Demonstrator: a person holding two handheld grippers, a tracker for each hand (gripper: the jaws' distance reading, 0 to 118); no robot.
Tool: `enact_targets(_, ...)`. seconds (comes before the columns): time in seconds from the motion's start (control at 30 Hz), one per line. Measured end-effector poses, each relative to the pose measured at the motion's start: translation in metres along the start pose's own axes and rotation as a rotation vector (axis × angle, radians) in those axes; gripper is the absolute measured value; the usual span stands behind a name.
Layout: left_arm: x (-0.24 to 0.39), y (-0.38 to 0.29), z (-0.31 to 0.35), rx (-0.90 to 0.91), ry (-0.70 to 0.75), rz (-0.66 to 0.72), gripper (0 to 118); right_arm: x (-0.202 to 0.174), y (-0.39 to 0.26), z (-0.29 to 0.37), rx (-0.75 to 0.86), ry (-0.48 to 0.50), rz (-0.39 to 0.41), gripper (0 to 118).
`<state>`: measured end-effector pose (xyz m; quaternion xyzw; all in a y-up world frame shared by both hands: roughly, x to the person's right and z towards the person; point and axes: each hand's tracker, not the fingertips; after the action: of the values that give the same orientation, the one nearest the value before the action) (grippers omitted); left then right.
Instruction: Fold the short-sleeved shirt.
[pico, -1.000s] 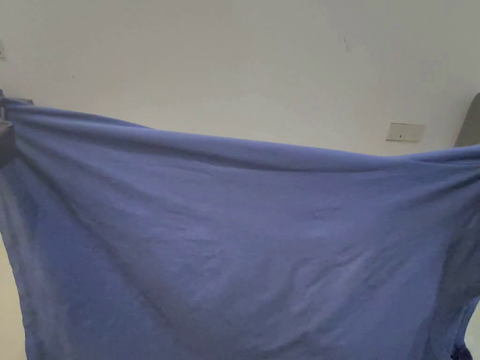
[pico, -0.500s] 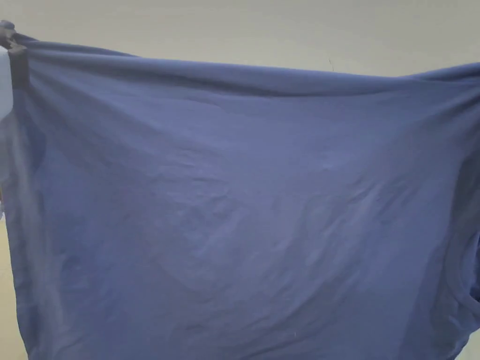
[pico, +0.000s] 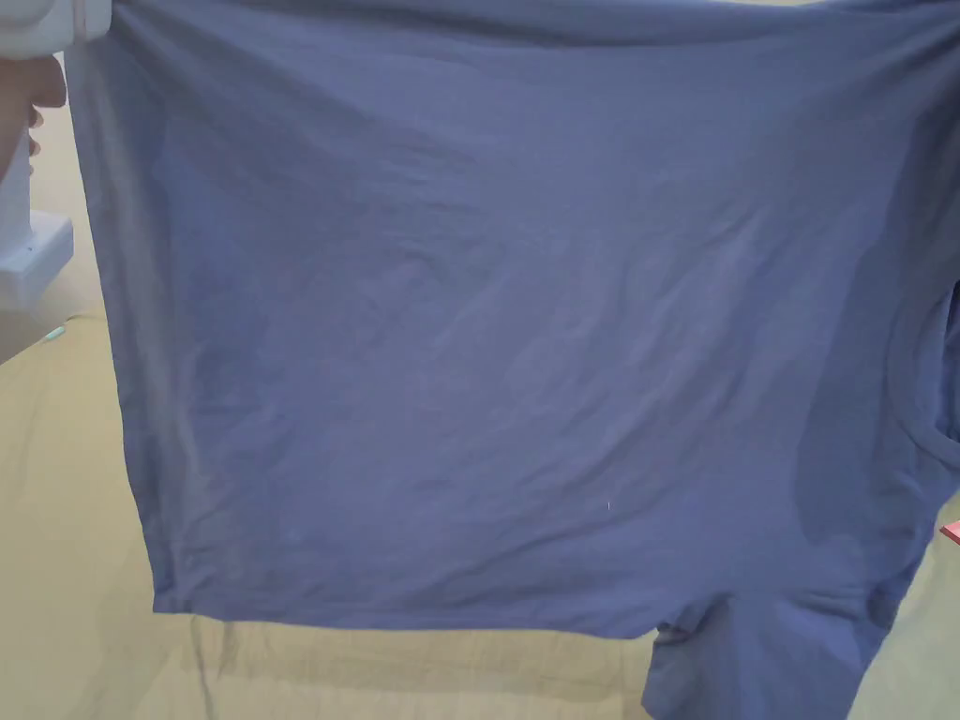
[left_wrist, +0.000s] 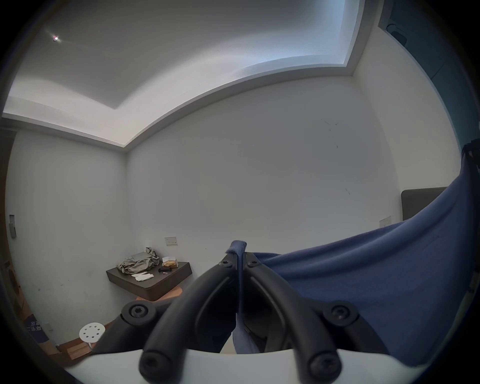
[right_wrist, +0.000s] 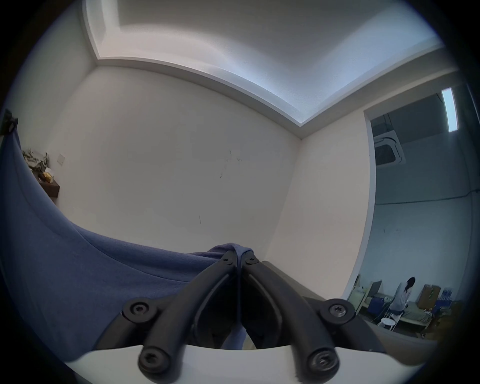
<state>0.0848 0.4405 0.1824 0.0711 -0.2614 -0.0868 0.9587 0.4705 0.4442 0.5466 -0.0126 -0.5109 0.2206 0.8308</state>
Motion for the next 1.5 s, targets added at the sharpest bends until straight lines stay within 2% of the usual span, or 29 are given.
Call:
enact_targets(0.23, 0.014, -0.002, -0.067, -0.044, 0.007, 0.015, 0, -0.019, -0.003, -0.058, 0.001, 0.007, -0.002, 3)
enact_targets(0.43, 0.029, -0.023, -0.121, -0.102, 0.01, 0.026, 0, -0.048, -0.02, -0.107, -0.06, 0.039, 0.01, 3)
enact_targets(0.57, 0.042, -0.054, -0.156, -0.156, -0.004, 0.02, 0, -0.072, -0.051, -0.126, -0.121, 0.085, 0.003, 3)
enact_targets(0.7, 0.061, -0.094, -0.184, -0.221, -0.015, -0.045, 0, -0.092, -0.096, -0.149, -0.194, 0.126, 0.009, 3)
enact_targets(0.87, 0.078, -0.155, -0.203, -0.32, -0.054, 0.012, 0, -0.116, -0.161, -0.15, -0.319, 0.194, -0.011, 3)
enact_targets(0.97, 0.081, -0.199, -0.194, -0.376, -0.086, 0.036, 0, -0.123, -0.203, -0.132, -0.374, 0.243, -0.016, 3)
enact_targets(1.17, 0.091, -0.278, -0.128, -0.48, -0.158, -0.052, 0, -0.128, -0.287, -0.068, -0.491, 0.36, 0.027, 3)
enact_targets(1.23, 0.092, -0.308, -0.104, -0.521, -0.181, -0.083, 0, -0.129, -0.31, -0.034, -0.549, 0.397, 0.02, 3)
enact_targets(1.33, 0.092, -0.355, -0.06, -0.611, -0.242, -0.159, 0, -0.129, -0.353, 0.02, -0.638, 0.449, 0.058, 3)
enact_targets(1.43, 0.091, -0.394, -0.003, -0.676, -0.273, -0.234, 0, -0.126, -0.386, 0.077, -0.744, 0.495, 0.011, 3)
enact_targets(1.5, 0.087, -0.42, 0.041, -0.735, -0.305, -0.276, 0, -0.123, -0.401, 0.12, -0.793, 0.517, 0.015, 3)
